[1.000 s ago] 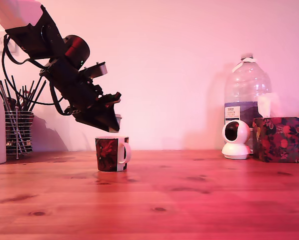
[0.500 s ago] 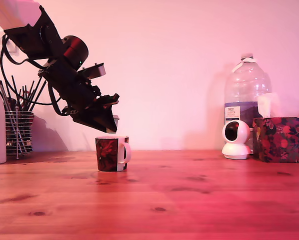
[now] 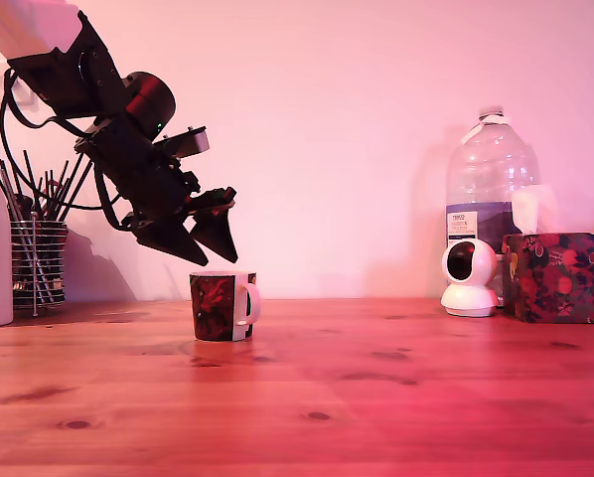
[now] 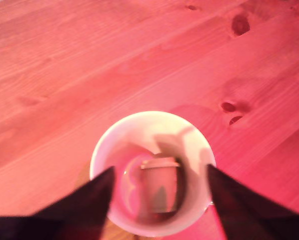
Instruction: Pick up the coffee capsules from the table one by one and drop them inside the nearest coffee cup
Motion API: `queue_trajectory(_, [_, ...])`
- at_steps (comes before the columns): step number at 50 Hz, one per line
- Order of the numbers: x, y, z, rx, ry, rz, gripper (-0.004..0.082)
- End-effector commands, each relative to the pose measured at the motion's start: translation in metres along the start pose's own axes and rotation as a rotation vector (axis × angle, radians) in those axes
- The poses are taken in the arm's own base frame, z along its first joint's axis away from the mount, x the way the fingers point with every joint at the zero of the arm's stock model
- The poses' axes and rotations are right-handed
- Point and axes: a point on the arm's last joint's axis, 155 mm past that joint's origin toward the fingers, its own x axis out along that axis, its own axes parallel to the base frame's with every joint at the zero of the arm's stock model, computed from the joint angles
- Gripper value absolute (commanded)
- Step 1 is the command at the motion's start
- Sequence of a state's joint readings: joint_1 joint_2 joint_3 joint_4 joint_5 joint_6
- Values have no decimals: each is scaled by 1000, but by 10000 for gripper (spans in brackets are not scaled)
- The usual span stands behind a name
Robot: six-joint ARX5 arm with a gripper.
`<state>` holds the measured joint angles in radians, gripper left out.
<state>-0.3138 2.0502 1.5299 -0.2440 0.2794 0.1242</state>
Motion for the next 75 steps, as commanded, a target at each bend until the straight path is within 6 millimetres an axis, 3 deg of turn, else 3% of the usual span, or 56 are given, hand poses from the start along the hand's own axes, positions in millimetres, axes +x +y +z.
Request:
queue_trajectory(1, [8,1,-11,3,26,-4,638])
queue_trajectory(6, [8,0,-11,8,29,-4,604])
queue_trajectory(9, [4,-1,-11,6,34,-5,528])
queue_trajectory(12, [0,-2,-11,12,41,-7,391])
queue_trajectory(18, [-12,-4,-8,30,52,-5,28])
queue_trajectory(20, [-16,-6,-7,30,51,-6,-31])
queue_trajectory(28, [-33,-7,7,36,21,-1,-15])
queue_trajectory(41, [-55,-4,11,16,20,8,-16])
queue_trajectory(52, [-91,-12,13,10,-39,23,-16])
queue_trajectory(60, [-114,-16,-1,-7,-81,36,-16])
queue_trajectory(75, [-156,-10,-51,-74,-110,102,-16])
